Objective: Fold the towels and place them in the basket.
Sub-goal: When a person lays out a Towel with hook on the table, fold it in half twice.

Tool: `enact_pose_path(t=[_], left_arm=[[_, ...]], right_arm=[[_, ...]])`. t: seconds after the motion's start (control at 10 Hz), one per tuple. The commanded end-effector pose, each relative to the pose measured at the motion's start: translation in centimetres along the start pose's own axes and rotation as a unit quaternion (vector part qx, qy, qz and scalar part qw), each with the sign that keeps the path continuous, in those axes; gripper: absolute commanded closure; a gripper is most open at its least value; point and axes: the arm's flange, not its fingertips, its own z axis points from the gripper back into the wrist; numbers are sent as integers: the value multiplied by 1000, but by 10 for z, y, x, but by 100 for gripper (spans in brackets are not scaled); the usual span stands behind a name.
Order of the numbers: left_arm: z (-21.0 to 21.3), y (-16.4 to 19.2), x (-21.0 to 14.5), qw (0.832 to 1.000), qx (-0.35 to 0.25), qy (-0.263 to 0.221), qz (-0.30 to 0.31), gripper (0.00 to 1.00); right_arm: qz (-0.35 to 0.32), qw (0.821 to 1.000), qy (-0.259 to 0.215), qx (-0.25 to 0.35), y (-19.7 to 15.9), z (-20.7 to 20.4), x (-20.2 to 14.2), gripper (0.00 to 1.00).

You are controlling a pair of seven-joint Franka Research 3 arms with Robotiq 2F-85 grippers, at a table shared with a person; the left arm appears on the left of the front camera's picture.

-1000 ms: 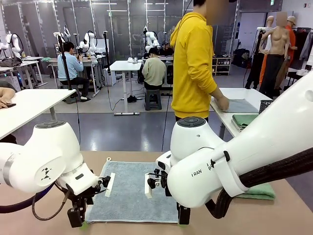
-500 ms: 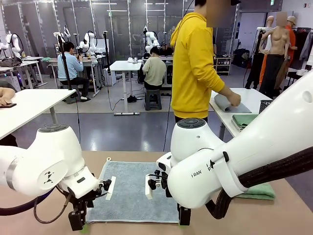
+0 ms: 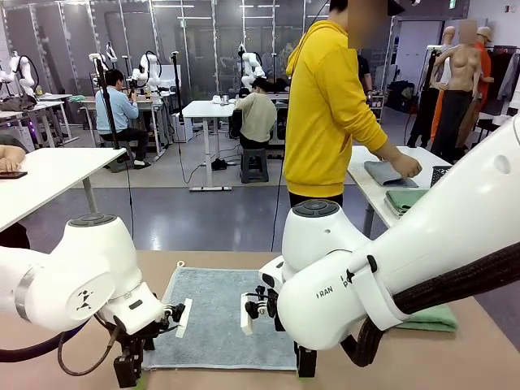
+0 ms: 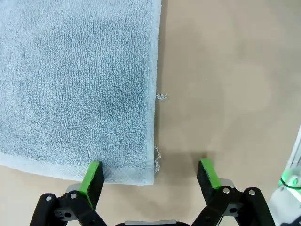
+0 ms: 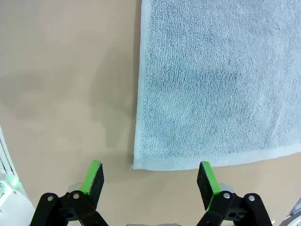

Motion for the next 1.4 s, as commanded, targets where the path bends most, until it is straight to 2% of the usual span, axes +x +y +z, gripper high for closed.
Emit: enact_pose_path(t=[0.0, 0.2, 0.3, 0.9, 1.0, 1.1, 1.2, 1.3], left_arm=[[-9, -26, -14, 1000, 8, -2, -2, 0], [-9, -26, -15, 1000, 6, -4, -1, 0], [-9, -27, -16, 1000, 7, -3, -1, 0], [-7, -28, -12, 1000, 13, 1, -6, 0], [-7, -29, -13, 1000, 11, 1, -5, 3], [-7, -29, -13, 1000, 12, 1, -3, 20], [-7, -30, -13, 1000, 12, 1, -1, 36], [-7, -30, -12, 1000, 12, 1, -1, 79]], right_arm=[[6, 1000, 3, -14, 2, -7, 2, 0], [5, 1000, 7, -9, 4, -11, 2, 0], [-8, 999, 25, -22, 7, -11, 2, 0], [-29, 1000, -11, 2, -3, -24, -6, 0], [-31, 1000, -6, -1, -4, -25, -6, 15], [-27, 1000, -3, -1, -3, -25, -7, 32], [-26, 1000, -1, -4, -3, -24, -7, 67], [-23, 1000, -5, -5, -3, -22, -9, 92]])
